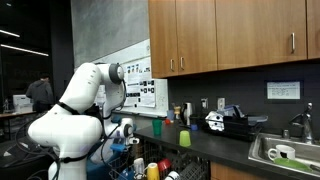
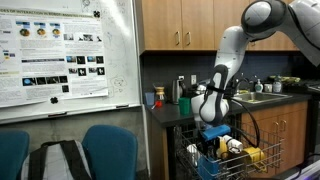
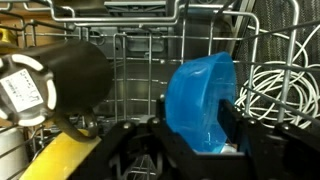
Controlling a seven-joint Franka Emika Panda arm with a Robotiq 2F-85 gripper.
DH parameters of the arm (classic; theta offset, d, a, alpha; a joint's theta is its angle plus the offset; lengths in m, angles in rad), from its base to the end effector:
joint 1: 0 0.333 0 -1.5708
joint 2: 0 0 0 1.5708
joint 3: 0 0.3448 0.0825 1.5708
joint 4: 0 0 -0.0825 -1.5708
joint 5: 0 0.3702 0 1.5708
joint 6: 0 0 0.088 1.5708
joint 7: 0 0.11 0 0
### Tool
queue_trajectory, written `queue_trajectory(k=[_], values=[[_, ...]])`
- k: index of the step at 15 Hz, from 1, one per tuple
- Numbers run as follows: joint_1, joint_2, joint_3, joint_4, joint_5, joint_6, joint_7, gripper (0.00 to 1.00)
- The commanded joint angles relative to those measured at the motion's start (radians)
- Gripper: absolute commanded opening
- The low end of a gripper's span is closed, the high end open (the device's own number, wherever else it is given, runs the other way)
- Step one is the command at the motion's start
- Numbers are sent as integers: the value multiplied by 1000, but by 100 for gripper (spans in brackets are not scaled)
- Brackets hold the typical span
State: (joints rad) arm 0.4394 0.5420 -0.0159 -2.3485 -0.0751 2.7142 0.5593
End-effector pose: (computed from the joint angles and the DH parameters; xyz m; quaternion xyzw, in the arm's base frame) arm 0.4438 0.2022 0.1240 0.9955 -0.0314 -0.0698 0.0563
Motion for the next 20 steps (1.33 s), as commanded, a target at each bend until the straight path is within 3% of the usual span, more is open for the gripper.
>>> queue_trajectory(k=[1, 3, 7, 12, 20], values=[[14, 26, 6, 21, 11, 3, 12, 53], [12, 33, 7, 27, 14, 4, 11, 28], [8, 41, 11, 31, 19, 3, 7, 1], [1, 22, 11, 19, 25, -12, 8, 4], [18, -122, 11, -30, 16, -91, 51, 4]])
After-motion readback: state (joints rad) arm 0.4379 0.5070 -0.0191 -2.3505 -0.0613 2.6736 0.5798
